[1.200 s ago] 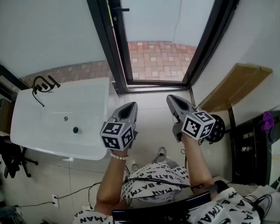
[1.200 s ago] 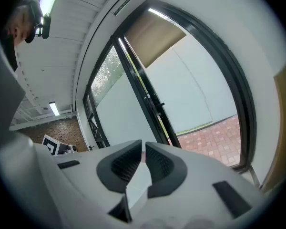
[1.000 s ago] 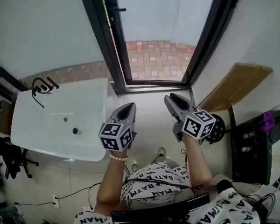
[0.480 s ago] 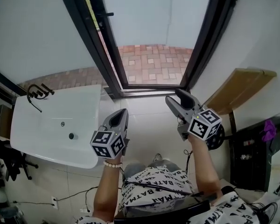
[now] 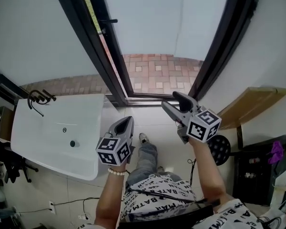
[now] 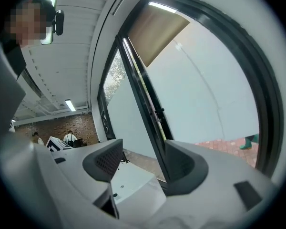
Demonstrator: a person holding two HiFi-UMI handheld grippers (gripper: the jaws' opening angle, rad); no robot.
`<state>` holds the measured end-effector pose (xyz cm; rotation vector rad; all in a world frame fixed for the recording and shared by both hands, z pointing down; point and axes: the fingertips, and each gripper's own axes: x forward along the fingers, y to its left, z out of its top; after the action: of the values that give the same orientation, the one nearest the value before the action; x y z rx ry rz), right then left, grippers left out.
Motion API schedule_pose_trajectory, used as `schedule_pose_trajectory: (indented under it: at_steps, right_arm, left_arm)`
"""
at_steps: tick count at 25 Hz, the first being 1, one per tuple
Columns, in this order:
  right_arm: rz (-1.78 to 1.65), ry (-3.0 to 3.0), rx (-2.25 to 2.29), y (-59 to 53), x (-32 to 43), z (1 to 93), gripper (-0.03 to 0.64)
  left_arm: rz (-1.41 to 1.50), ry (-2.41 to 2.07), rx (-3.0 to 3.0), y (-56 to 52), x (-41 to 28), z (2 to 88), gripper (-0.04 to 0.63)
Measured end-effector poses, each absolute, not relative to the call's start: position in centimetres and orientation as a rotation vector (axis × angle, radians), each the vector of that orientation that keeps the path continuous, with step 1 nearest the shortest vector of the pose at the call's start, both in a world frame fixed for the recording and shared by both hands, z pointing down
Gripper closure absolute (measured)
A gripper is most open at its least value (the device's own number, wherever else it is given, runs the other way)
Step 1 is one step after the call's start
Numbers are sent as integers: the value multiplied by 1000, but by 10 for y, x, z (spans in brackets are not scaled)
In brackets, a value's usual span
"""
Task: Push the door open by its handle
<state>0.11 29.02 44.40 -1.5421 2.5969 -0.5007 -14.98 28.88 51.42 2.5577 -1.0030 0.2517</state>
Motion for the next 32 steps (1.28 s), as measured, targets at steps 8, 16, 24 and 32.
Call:
schedule_pose_trajectory:
  at_steps: [8,16,24,32]
  right_arm:
    - [-519,2745,-1466,195,8,462,325]
    - [-479,3039,-1286,83,-9,450,322]
    - [-319,3161,-1249,-31,-25,406,324]
    - [-21,3433,-1216,-116,-59,369,324]
  left_arm:
    - [240,-1041,2539,198,-115,525,607]
    - [252,-1067,2541,101,-93,513,607]
    - [259,-1068,2551,31,-94,500,606]
    - [252,-1101,2531,-9,-98,494,606]
